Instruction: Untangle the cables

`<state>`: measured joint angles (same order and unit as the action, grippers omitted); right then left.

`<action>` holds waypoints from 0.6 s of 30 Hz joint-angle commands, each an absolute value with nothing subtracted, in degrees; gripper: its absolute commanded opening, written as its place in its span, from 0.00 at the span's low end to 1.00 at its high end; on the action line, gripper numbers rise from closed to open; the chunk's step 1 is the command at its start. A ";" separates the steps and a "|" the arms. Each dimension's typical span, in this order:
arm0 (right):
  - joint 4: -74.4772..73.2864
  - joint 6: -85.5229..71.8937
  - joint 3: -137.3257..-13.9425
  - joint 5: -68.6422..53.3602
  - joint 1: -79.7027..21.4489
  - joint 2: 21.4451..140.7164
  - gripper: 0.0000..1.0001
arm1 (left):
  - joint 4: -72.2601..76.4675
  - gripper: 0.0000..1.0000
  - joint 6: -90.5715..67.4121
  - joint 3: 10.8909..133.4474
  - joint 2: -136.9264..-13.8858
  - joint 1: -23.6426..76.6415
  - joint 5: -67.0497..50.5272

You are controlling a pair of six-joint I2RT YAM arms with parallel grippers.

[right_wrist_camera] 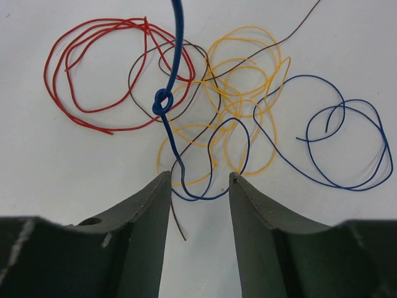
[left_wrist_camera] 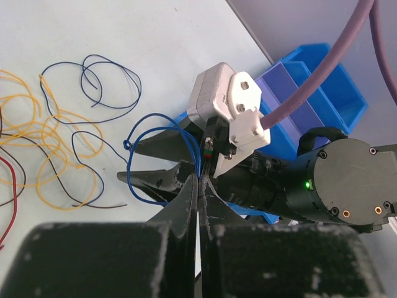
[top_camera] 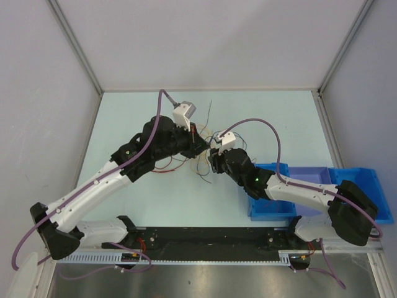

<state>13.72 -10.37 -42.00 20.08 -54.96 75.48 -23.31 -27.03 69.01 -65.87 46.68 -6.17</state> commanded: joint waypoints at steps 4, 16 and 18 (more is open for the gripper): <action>19.07 -10.11 -42.01 21.18 -55.20 76.20 0.22 | -23.12 0.00 -27.77 71.11 -64.51 45.97 -5.80; 11.87 -10.37 -42.10 20.39 -55.28 65.33 0.00 | -23.55 0.00 -27.69 69.87 -63.20 45.62 -4.40; 10.12 -10.63 -42.01 20.65 -55.28 62.59 0.00 | -23.56 0.06 -27.60 69.26 -62.84 45.53 -3.61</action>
<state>11.99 -10.31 -41.95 19.88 -55.02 68.99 -23.75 -27.00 69.01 -65.01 46.06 -5.54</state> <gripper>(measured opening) 0.012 0.005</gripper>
